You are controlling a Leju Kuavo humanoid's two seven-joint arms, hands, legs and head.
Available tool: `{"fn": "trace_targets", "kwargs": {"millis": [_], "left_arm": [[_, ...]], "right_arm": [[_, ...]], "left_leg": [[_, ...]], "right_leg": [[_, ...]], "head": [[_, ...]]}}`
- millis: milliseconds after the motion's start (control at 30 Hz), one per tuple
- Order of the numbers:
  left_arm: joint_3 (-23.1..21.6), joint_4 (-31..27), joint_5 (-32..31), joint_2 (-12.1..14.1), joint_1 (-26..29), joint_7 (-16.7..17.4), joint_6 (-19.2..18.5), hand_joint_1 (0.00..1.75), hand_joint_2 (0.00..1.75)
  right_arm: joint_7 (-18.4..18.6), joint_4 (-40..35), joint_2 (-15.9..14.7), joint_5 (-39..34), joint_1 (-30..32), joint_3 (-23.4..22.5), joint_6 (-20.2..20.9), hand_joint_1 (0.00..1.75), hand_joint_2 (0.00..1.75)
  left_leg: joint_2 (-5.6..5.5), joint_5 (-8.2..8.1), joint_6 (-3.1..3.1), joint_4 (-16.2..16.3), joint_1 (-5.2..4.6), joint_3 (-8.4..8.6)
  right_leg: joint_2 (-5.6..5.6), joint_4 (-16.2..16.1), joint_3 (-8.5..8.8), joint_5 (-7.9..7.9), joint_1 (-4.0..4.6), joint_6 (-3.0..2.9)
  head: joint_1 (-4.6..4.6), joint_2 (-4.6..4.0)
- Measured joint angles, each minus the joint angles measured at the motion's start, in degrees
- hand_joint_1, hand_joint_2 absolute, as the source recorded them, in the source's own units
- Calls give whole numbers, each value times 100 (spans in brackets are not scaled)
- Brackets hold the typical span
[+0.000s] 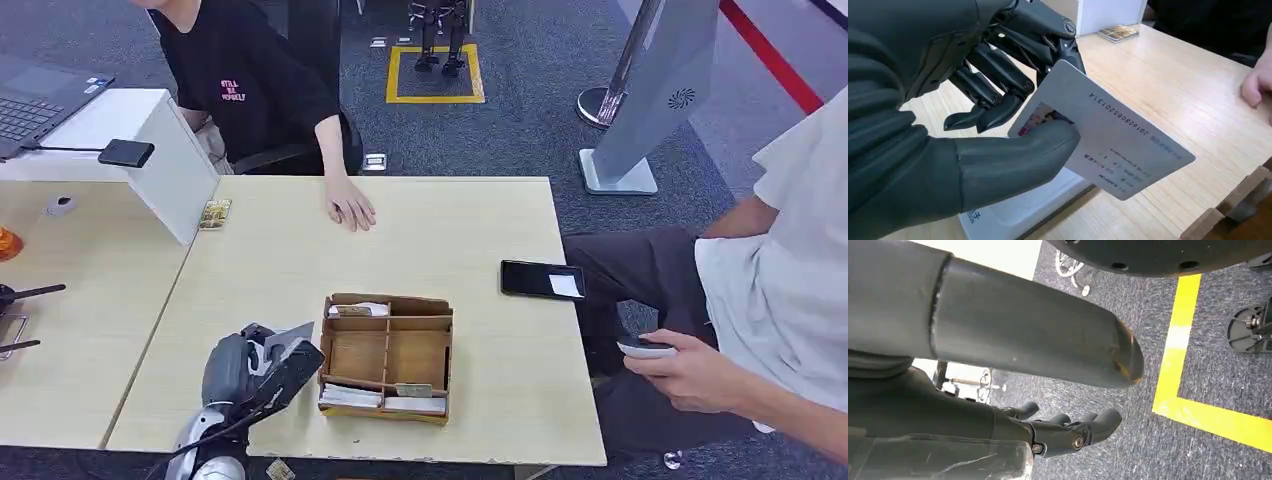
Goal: Pass the card to the sensor for recognition and then transmit it.
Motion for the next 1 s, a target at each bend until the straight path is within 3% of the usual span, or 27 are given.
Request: {"fn": "trace_targets", "kwargs": {"millis": [367,600,767,1000], "left_arm": [[-33,90,-349,103,-51,90,78,175,175],[-22,107,-1158,153,-36,5,1079,175,175],[-13,107,-1497,153,-16,-68,1576,175,175],[-13,107,-1820,195,32,-220,1740,175,175]], "right_arm": [[0,0,-11,11,-1,-2,2,0,0],[0,0,-11,9,0,-2,2,0,0],[7,0,-11,0,0,-2,-7,0,0],[40,0,-11,-4,0,-2,-33,0,0]], "left_leg": [[0,0,0,0,0,0],[0,0,0,0,0,-1],[-1,0,0,0,0,-2],[0,0,0,0,0,-1]], "right_leg": [[0,0,0,0,0,0],[-1,0,0,0,0,0],[-1,0,0,0,0,0],[-1,0,0,0,0,0]], "head": [[2,0],[2,0],[0,0],[0,0]]}}
